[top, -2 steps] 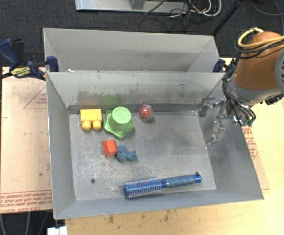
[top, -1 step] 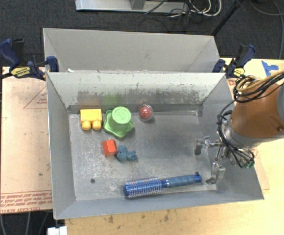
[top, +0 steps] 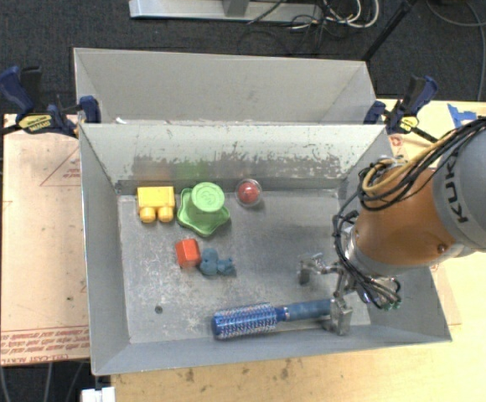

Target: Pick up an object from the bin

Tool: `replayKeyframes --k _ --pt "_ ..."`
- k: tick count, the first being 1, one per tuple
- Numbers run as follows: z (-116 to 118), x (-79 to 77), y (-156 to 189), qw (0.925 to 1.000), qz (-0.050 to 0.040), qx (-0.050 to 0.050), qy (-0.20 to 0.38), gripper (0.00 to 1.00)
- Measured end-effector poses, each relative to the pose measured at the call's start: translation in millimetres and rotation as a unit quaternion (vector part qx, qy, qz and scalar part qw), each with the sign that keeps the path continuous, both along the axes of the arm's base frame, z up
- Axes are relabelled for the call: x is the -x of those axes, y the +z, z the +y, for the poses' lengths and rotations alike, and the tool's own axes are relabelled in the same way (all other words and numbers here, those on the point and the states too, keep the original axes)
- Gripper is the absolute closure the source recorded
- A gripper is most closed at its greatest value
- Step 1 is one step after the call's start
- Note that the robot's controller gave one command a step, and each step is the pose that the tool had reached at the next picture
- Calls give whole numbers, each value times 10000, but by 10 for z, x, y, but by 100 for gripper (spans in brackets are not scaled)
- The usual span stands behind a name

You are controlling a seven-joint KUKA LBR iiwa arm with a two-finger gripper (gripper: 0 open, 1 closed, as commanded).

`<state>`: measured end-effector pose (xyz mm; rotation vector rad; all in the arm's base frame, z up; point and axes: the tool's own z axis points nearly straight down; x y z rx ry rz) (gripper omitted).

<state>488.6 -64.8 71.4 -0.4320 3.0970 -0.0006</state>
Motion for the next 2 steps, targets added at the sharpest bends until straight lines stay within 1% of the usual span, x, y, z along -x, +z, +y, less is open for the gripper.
replayKeyframes --k 1,2 --pt "581 -32 4 9976 5 5 690 0" --pt "562 2 -13 9977 66 9 670 100"
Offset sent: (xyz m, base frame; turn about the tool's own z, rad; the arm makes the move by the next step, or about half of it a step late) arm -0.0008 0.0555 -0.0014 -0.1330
